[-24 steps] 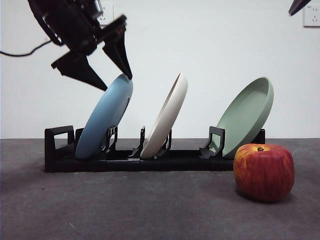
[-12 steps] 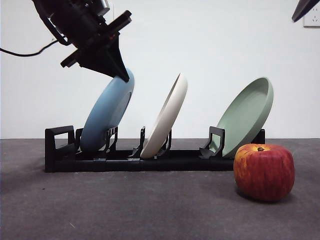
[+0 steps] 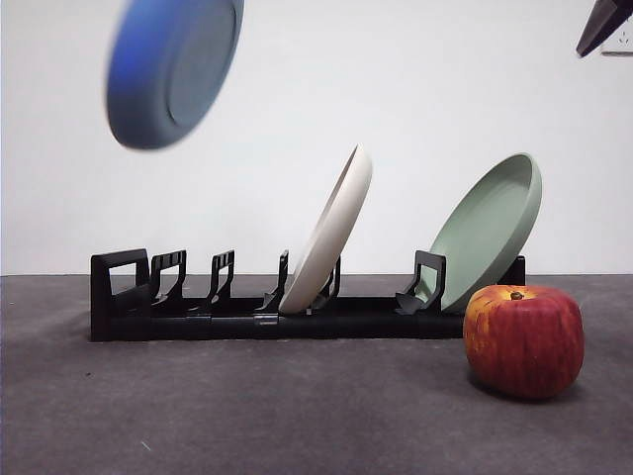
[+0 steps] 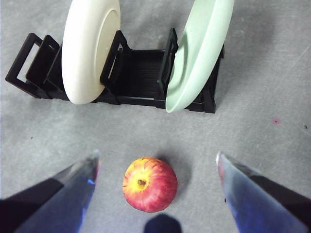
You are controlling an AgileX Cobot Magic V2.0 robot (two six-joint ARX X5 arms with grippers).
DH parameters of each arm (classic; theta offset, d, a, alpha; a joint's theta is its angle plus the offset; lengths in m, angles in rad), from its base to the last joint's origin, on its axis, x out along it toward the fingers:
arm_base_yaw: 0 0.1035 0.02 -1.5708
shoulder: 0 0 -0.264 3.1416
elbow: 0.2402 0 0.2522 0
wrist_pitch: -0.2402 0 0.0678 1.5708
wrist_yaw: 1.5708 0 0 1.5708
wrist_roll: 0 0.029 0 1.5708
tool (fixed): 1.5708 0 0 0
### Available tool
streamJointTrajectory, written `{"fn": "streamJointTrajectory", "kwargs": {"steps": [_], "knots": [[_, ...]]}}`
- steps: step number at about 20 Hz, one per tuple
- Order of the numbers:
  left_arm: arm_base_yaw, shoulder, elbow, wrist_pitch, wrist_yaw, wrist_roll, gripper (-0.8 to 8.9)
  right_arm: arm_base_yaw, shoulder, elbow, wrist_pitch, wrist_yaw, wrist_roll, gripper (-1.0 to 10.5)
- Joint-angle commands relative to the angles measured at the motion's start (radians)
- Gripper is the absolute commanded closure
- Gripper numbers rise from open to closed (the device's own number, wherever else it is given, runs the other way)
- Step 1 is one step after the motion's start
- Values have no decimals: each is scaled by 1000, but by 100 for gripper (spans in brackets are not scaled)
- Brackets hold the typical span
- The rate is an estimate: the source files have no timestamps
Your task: Take the blue plate from the plate rack,put the plate on the table,take the apple from the table,put the apple in the plate
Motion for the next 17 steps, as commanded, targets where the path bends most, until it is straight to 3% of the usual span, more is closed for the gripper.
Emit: {"fn": "streamJointTrajectory", "kwargs": {"steps": [1,6,12,14,17], "knots": [[-57,-85,-3,-111,-2,108,822,-3,2,3,3,3,-8,540],[-313,-192,-20,-325,-287,119,822,-3,2,3,3,3,-8,540],[-614,-204,-227,-233,-589,-69,822,-3,2,3,2,3,-8,540],[-682,-186,-317,-156,-627,-119,822,-3,2,3,-2,3,-8,540],[-727,-121,-406,-66,-655,-120,822,-3,2,3,-2,3,-8,540]]}}
